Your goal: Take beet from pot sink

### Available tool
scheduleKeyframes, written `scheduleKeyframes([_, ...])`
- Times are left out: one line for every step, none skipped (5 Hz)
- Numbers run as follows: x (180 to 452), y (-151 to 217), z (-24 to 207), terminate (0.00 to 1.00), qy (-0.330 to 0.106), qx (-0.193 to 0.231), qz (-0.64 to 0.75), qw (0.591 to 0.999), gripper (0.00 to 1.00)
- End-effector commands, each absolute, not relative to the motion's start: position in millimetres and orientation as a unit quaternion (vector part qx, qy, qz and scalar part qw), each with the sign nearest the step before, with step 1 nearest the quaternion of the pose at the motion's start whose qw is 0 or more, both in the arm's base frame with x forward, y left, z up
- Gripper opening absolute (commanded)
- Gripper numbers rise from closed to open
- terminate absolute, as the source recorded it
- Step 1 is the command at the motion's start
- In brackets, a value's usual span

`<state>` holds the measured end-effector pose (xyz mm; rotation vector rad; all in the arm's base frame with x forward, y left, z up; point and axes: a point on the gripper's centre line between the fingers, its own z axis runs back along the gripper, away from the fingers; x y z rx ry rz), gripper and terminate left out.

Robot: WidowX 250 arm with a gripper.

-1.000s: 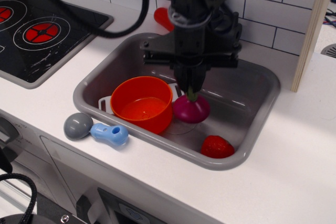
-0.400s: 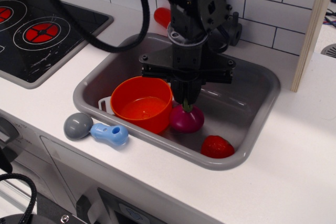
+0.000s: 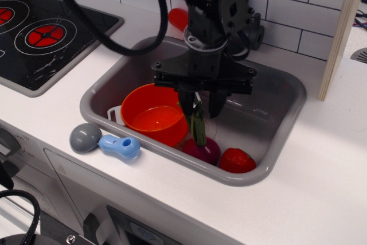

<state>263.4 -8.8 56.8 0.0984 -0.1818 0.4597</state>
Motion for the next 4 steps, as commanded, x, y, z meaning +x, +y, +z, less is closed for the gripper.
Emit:
scheduleKeyframes([271.5,-3.7,83.2,0.0,-0.11,0.029,0.236,0.965,1.0])
scheduleKeyframes([271.5,-3.7,83.2,0.0,-0.11,0.029,0.236,0.965,1.0])
scheduleKeyframes([271.5,-3.7,83.2,0.0,-0.11,0.029,0.236,0.965,1.0])
scheduleKeyframes([271.5,-3.7,83.2,1.0,-0.11,0.029,0.236,0.965,1.0])
